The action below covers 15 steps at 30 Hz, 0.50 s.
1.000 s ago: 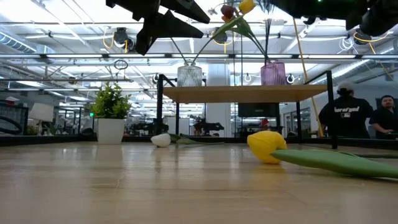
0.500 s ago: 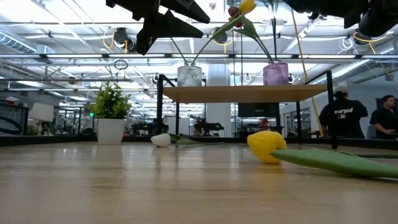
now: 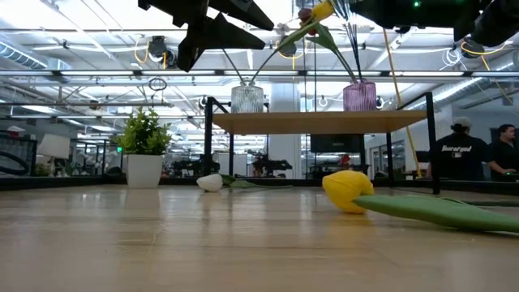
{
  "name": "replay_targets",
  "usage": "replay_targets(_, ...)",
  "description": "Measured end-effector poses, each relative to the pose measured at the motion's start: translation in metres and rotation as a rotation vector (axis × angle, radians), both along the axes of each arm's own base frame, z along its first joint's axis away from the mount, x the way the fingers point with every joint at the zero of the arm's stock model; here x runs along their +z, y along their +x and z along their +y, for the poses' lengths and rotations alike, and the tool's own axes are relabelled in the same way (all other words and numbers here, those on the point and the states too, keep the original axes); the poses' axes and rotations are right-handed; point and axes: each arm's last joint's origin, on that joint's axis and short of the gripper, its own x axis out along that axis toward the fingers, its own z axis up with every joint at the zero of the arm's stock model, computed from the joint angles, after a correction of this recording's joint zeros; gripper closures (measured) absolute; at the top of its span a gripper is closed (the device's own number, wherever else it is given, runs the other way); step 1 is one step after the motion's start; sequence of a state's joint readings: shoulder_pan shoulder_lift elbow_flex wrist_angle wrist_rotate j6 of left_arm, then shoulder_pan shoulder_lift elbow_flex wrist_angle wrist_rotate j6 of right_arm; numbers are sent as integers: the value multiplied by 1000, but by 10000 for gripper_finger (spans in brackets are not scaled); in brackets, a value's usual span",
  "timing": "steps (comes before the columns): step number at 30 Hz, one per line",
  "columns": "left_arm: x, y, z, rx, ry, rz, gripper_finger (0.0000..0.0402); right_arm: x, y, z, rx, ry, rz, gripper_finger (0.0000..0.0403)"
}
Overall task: Pick and place flowers into a vace then onto a shelf
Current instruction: Put the white flowers into the purple vase
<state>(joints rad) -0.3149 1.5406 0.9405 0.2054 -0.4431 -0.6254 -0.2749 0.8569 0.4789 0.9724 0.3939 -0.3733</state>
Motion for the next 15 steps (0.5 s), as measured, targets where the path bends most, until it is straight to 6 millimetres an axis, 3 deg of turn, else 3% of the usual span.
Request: replay_targets(15, 0, 0, 0, 1, -2, 0, 275, -15, 5, -4, -66, 133, 114, 331)
